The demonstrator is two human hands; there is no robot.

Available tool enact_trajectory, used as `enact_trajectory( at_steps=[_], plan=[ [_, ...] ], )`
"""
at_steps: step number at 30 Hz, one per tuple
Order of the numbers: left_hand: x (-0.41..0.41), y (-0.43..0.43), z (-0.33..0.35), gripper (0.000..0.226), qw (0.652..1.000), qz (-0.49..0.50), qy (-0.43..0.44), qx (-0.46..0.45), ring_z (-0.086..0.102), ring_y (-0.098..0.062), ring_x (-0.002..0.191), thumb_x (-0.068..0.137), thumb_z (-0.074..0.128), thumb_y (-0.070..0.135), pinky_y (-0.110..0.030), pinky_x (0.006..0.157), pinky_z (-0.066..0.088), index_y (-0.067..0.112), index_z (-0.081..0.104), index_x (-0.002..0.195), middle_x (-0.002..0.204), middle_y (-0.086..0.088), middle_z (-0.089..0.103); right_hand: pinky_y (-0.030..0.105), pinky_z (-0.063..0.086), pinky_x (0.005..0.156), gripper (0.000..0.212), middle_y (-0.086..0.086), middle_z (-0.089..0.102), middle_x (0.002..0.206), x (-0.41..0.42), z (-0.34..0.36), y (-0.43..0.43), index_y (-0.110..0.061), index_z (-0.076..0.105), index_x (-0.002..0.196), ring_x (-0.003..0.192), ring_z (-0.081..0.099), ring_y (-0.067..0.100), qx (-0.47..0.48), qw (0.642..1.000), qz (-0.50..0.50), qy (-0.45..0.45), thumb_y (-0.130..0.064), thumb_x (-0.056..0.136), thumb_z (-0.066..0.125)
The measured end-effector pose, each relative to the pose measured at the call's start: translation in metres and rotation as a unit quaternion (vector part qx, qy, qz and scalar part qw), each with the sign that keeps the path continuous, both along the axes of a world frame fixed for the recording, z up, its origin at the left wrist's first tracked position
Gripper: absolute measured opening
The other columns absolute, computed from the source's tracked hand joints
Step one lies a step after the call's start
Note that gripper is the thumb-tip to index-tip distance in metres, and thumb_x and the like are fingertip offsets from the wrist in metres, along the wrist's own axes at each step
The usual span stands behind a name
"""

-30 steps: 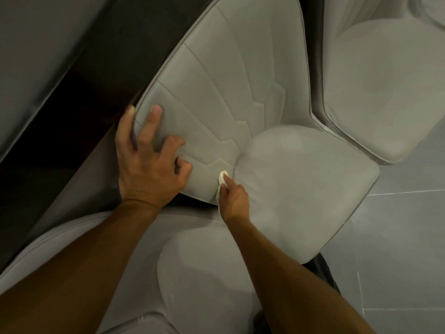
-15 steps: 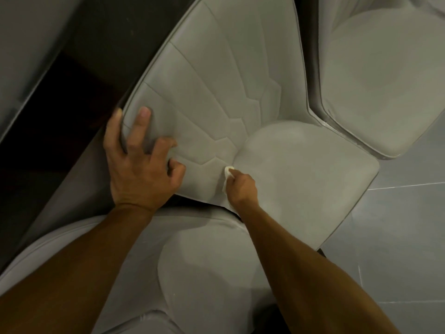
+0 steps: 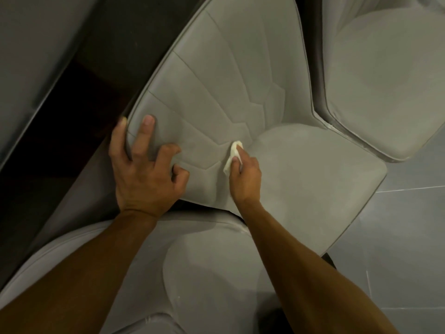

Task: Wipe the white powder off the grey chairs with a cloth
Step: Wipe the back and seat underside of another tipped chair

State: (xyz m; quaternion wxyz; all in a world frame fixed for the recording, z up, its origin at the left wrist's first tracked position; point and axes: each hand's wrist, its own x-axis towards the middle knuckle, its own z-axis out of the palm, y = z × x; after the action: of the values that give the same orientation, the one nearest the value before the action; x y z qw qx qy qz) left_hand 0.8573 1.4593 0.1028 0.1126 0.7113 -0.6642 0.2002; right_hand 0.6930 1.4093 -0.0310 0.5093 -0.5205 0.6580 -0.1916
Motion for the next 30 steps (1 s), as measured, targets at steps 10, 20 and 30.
enact_trajectory(
  at_steps=[10, 20, 30],
  plan=[
    [-0.001, 0.0, 0.0, 0.02, 1.0, 0.005, -0.002, -0.007, 0.028, -0.048, 0.135, 0.077, 0.064, 0.018, -0.047, 0.119, 0.027, 0.007, 0.073, 0.091, 0.146, -0.012, 0.032, 0.031, 0.046, 0.099, 0.036, 0.015, 0.066, 0.122, -0.006, -0.024, 0.0, -0.015, 0.064, 0.13, 0.115, 0.062, 0.031, 0.168, 0.983, 0.064, 0.04, -0.029, 0.103, 0.045],
    [0.0, 0.0, -0.001, 0.02, 1.0, 0.001, -0.008, -0.009, 0.029, -0.049, 0.135, 0.075, 0.065, 0.017, -0.05, 0.119, 0.027, 0.007, 0.073, 0.091, 0.146, -0.013, 0.033, 0.009, 0.033, 0.089, 0.042, 0.01, 0.06, 0.123, 0.013, -0.018, -0.004, -0.027, 0.048, 0.147, 0.106, 0.057, 0.014, 0.018, 0.998, 0.053, -0.038, -0.031, 0.106, 0.044],
    [0.001, -0.001, -0.001, 0.022, 1.0, -0.002, -0.008, -0.004, 0.028, -0.049, 0.135, 0.072, 0.067, 0.017, -0.051, 0.118, 0.029, 0.007, 0.073, 0.091, 0.146, -0.014, 0.031, 0.01, 0.039, 0.086, 0.041, 0.004, 0.05, 0.108, 0.009, 0.006, -0.017, -0.024, 0.049, 0.147, 0.091, 0.049, 0.002, -0.096, 0.993, -0.062, -0.028, -0.028, 0.106, 0.045]
  ],
)
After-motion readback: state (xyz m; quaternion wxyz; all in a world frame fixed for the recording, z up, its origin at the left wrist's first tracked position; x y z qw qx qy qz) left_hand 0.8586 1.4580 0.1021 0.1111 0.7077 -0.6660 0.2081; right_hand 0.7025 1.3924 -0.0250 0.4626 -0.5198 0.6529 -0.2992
